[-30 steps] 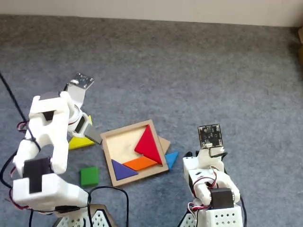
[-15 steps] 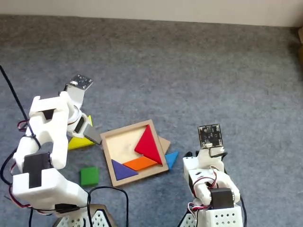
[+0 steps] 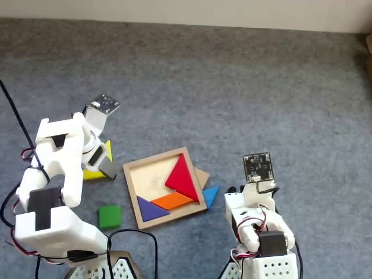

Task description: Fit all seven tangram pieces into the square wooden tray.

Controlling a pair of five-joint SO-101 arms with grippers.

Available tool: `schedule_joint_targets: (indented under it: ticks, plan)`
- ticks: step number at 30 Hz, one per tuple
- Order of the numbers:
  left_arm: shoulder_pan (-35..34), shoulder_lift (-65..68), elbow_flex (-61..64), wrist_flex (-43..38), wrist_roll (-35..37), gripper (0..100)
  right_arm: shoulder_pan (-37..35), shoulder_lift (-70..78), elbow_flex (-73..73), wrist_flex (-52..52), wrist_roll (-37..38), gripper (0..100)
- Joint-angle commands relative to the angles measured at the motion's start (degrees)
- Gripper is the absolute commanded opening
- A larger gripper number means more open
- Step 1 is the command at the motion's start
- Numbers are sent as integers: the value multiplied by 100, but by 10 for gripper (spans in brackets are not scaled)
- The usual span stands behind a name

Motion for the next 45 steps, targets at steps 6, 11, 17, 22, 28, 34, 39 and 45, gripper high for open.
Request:
schedule_joint_targets:
  ticks: [6, 11, 17, 22, 28, 34, 39, 45]
  plan:
    - [224, -48, -66, -9, 202, 284, 66, -57, 558, -110, -26, 77]
    - [514, -75, -22, 26, 229, 284, 66, -57, 558, -110, -26, 77]
    - [567, -66, -22, 26, 237, 284, 66, -57, 558, -110, -26, 77]
    - [646, -57, -84, -18, 633, 289, 66, -57, 558, -110, -26, 77]
    - [831, -40, -31, -9, 598, 285, 66, -57, 558, -110, -26, 77]
    - [804, 215, -110, 141, 633, 284, 66, -57, 558, -110, -26, 77]
    - [787, 549, -549, 668, 633, 271, 66, -57, 558, -110, -26, 77]
    - [936, 585, -585, 791, 615, 150, 66, -57, 558, -110, -26, 77]
